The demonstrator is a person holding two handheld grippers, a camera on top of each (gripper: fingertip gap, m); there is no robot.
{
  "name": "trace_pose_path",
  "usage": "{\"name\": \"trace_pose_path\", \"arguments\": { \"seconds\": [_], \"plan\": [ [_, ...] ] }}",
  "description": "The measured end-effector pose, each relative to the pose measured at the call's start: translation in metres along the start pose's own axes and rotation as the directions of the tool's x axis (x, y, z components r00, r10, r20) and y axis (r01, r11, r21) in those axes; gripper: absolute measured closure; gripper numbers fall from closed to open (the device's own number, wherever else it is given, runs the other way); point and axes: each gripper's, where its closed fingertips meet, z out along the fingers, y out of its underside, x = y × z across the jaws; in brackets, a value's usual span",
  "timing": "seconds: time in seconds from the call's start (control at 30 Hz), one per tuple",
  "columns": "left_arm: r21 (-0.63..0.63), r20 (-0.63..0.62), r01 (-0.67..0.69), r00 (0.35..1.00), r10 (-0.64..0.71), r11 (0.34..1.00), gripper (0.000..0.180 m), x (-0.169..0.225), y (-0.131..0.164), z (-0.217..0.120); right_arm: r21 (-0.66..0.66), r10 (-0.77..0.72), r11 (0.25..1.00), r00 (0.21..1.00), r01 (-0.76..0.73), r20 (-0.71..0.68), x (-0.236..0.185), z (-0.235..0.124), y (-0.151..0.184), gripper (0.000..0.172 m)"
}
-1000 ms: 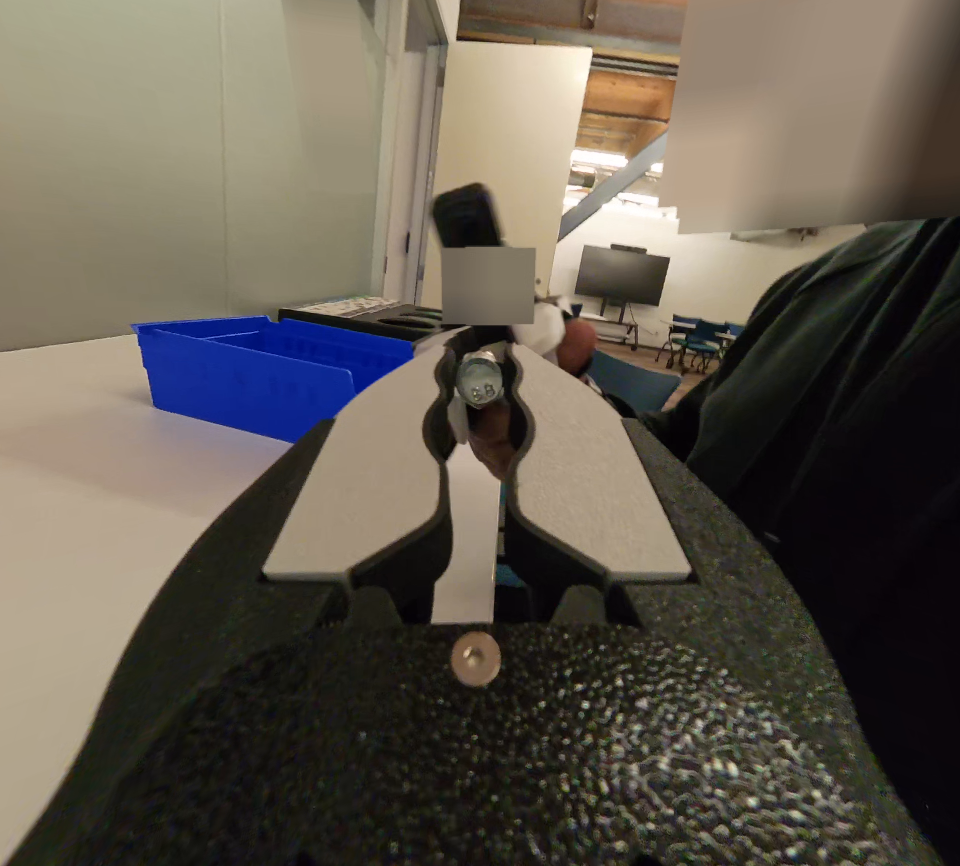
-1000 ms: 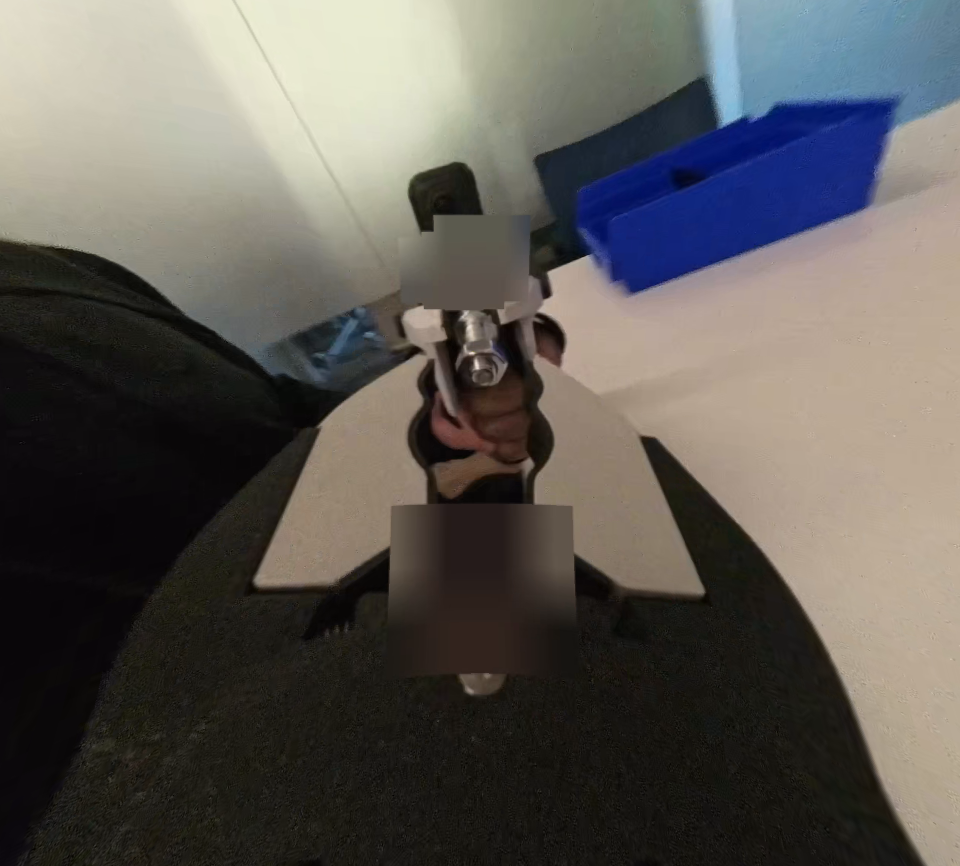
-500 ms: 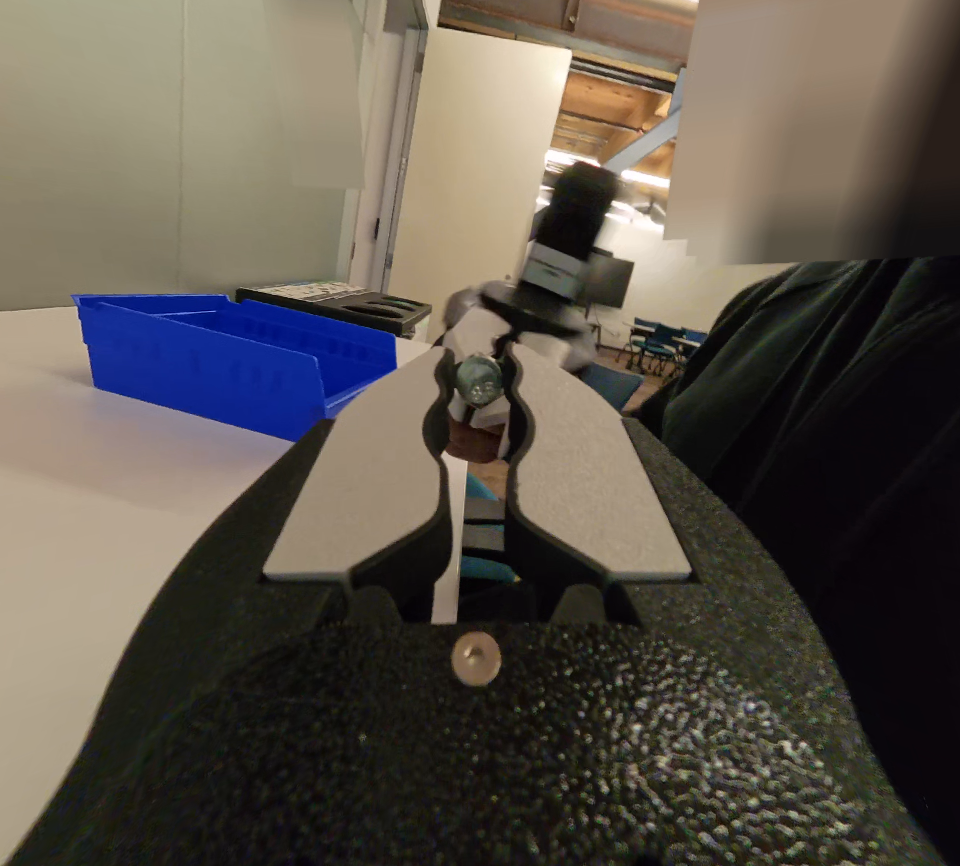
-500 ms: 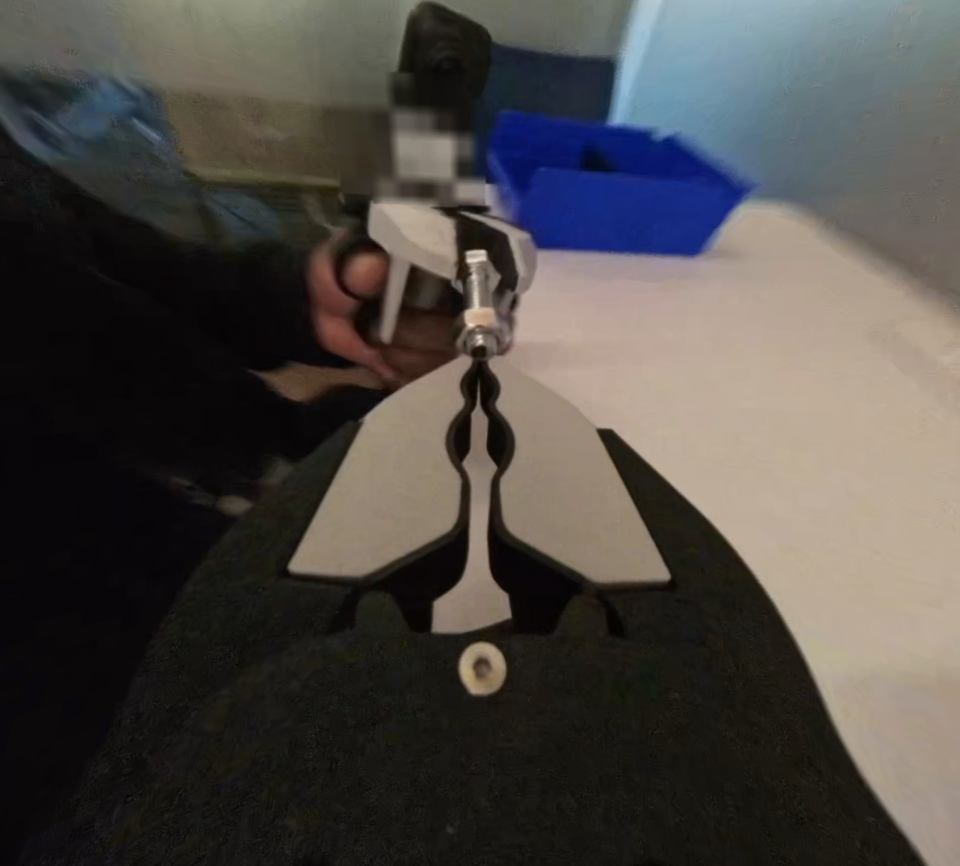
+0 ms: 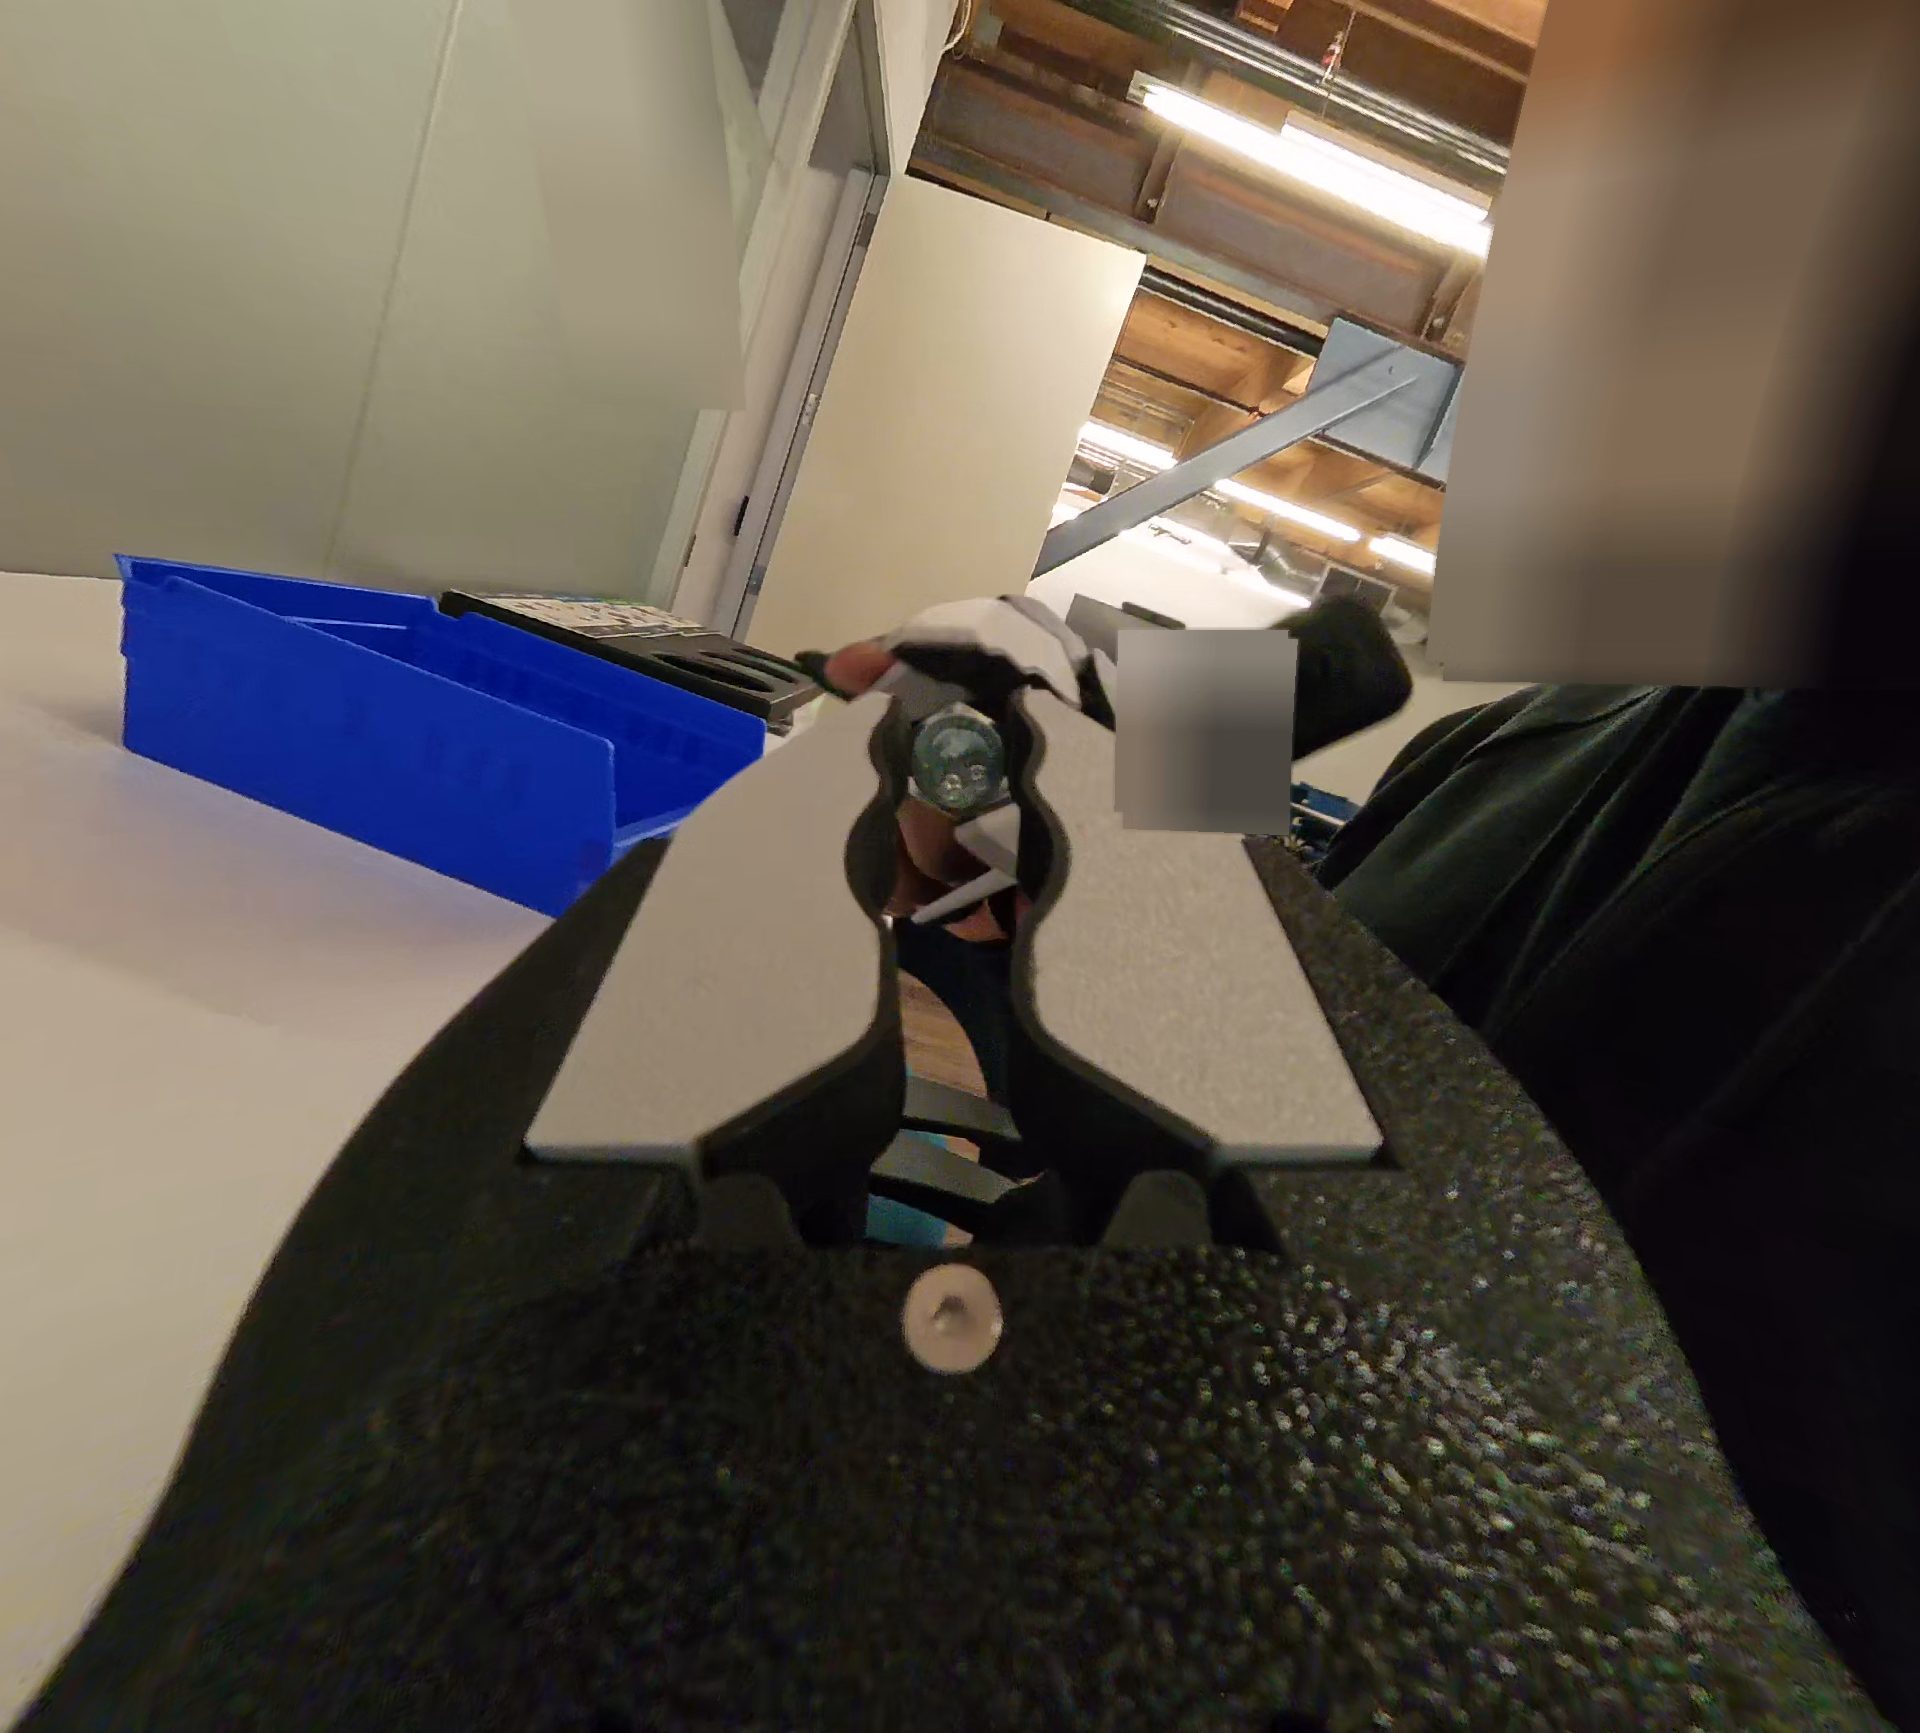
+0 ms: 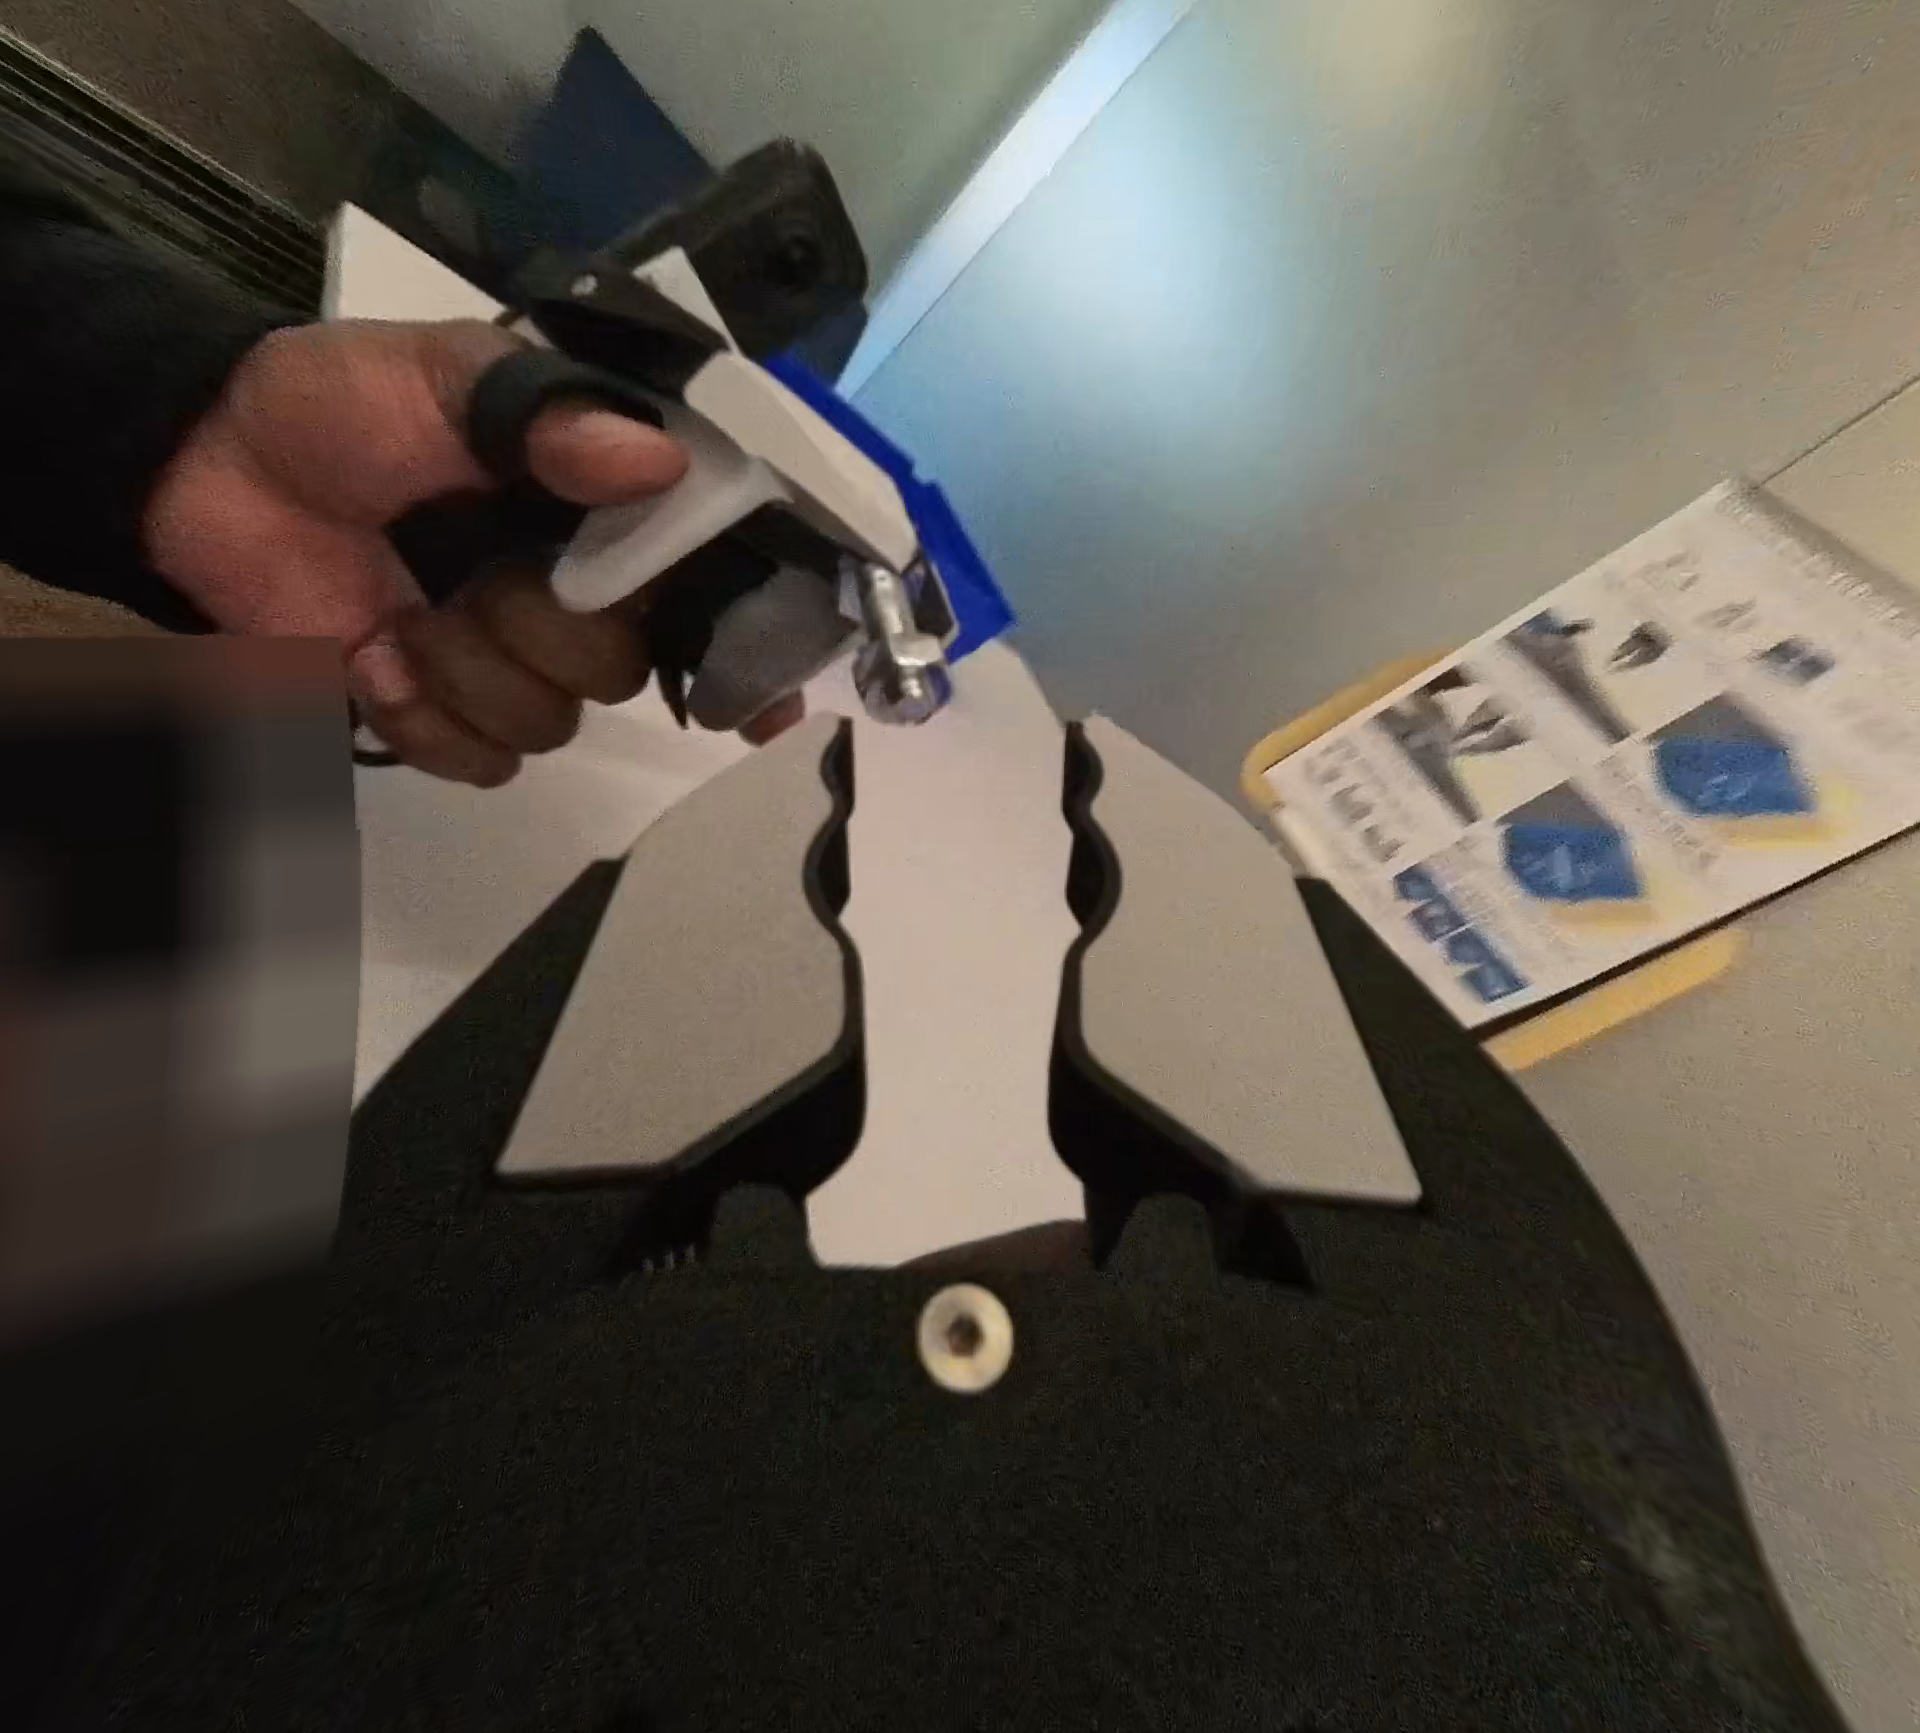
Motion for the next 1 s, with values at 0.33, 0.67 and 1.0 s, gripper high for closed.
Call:
{"name": "trace_pose_path", "arguments": {
  "seconds": [0.33,0.67,1.0],
  "plan": [
    [-0.080,-0.002,0.010,1.000,-0.010,0.997,0.163,0.000,0.017,0.004,-0.182,0.493,0.870,0.828,-0.459,0.268,-0.028,-0.006,-0.001,0.154],
    [0.024,0.007,0.001,1.000,-0.001,1.000,0.163,-0.004,0.004,-0.004,-0.063,0.299,0.954,0.945,-0.293,0.130,-0.011,-0.021,-0.012,0.127],
    [-0.063,0.001,-0.020,1.000,0.020,0.998,0.163,-0.003,0.020,-0.001,-0.200,0.618,0.786,0.731,-0.585,0.289,-0.031,-0.032,-0.034,0.152]
  ]
}}
